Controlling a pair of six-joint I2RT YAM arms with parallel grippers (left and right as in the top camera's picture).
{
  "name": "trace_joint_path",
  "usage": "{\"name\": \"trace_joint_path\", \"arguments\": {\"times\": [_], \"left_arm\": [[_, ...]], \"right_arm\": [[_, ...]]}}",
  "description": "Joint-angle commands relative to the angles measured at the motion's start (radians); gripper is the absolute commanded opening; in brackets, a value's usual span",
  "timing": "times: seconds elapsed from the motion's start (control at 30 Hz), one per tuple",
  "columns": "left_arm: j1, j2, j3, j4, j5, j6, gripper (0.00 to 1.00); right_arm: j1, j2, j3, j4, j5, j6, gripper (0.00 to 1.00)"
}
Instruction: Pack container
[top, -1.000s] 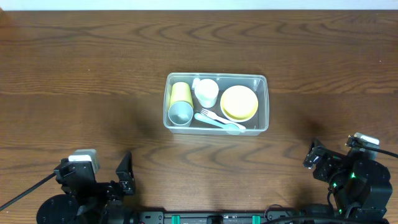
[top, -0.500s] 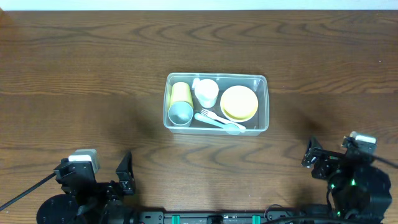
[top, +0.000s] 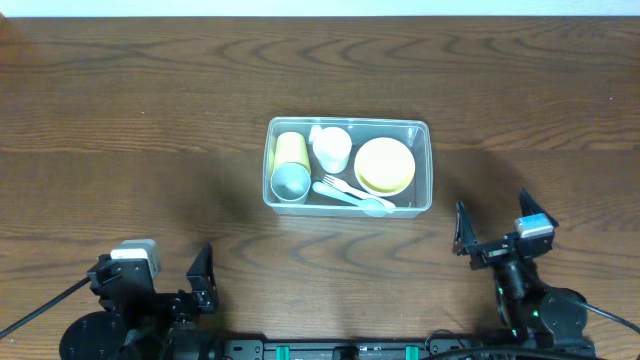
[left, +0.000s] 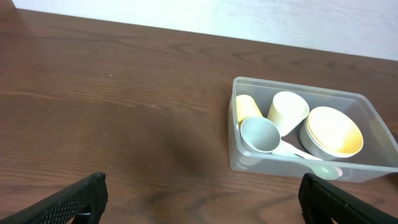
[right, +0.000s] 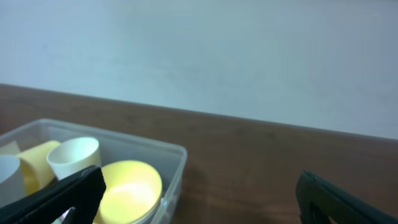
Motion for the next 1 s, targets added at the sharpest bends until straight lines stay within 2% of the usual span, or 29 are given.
{"name": "trace_joint_path", "arguments": {"times": [0.0, 0.1, 0.4, 0.57, 0.97], "left_arm": [[0.002, -0.002, -0.001, 0.001, 0.01, -0.009, 0.98], [0.002, -0.002, -0.001, 0.001, 0.01, -0.009, 0.98], [0.002, -0.002, -0.001, 0.001, 0.01, -0.009, 0.98], [0.002, -0.002, -0.001, 0.001, 0.01, -0.009, 0.98], [0.002, -0.002, -0.001, 0.001, 0.01, -0.009, 0.98]], "right_arm": [[0.008, -0.013, -0.087, 0.105, -0.008, -0.022, 0.99], [0.008, -0.027, -0.15, 0.188, 0.018, -0.022, 0.99], [-0.011, -0.026, -0.152, 0.127, 0.054, -0.025, 0.99], [-0.011, -0.026, -0.152, 0.02, 0.054, -0.025, 0.99], [-0.011, -0.02, -0.152, 0.026, 0.054, -0.025, 0.99]]}}
